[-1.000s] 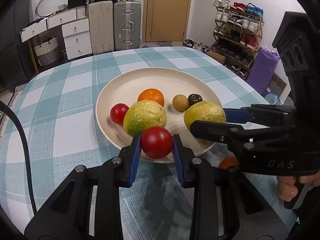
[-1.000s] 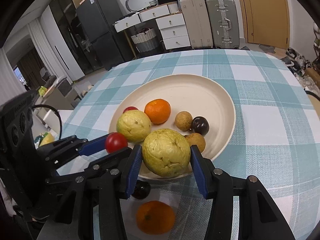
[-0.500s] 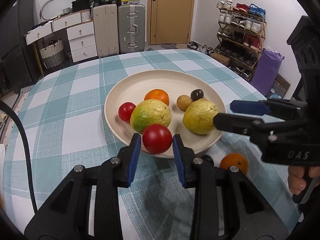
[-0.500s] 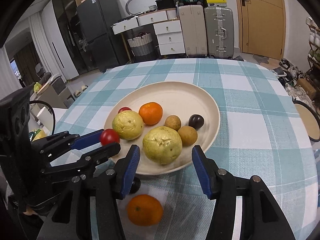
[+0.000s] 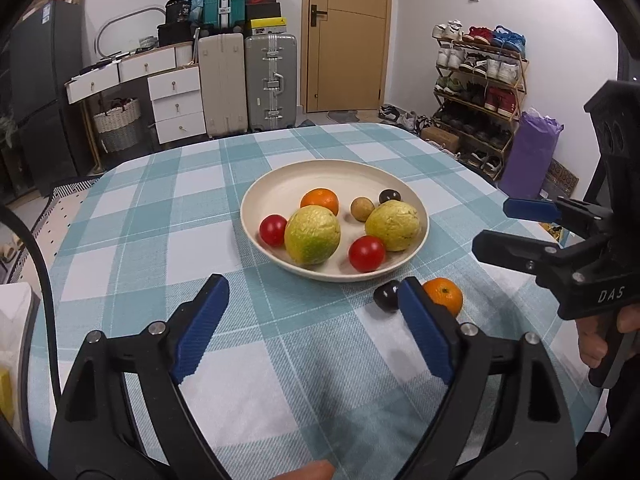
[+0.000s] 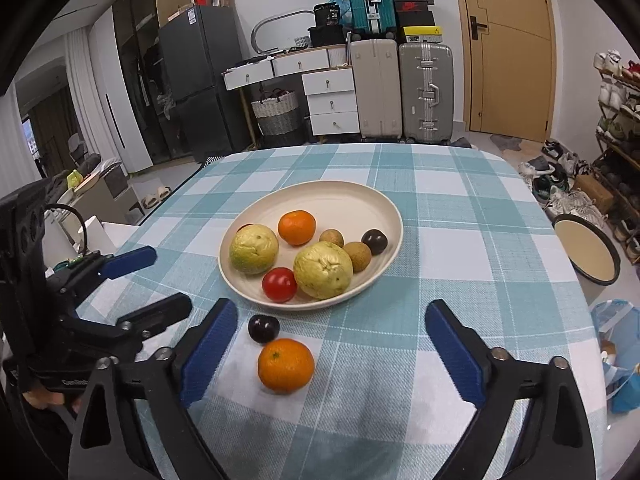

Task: Organize fruits
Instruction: 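Withdraw both open tools from the plate toward the remaining fruits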

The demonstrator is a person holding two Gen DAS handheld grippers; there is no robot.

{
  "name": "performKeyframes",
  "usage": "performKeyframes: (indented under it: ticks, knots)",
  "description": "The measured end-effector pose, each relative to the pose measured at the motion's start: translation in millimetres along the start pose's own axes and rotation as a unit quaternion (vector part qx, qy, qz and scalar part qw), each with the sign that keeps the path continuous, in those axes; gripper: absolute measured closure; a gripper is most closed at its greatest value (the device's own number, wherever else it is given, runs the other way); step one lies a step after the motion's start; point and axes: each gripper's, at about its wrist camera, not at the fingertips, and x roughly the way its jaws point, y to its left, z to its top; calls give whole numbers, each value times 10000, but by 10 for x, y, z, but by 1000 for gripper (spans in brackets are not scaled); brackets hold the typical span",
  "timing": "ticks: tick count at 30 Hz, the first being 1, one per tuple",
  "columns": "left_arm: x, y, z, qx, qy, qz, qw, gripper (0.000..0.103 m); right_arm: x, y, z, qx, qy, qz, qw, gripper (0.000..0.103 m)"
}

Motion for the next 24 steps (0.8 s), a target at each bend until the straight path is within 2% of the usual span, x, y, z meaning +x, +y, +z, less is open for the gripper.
performKeyframes:
  ticks: [2, 3, 12, 24]
  knots:
    - [-83, 0, -28, -25, -65, 69, 10000, 2, -15, -19, -38, 46, 13, -31, 10000, 2]
    - [-127, 3, -45, -62, -127, 121, 9998, 1, -13, -32, -59, 75, 42, -35, 10000, 2]
    - [-209, -6, -168, -255, -180, 187, 9993, 1, 6, -66, -270, 122, 197, -27, 9997, 1]
    - [-113, -55, -223, -269, -236, 192, 9992, 1, 58, -53, -289, 105, 225, 43, 9997, 1]
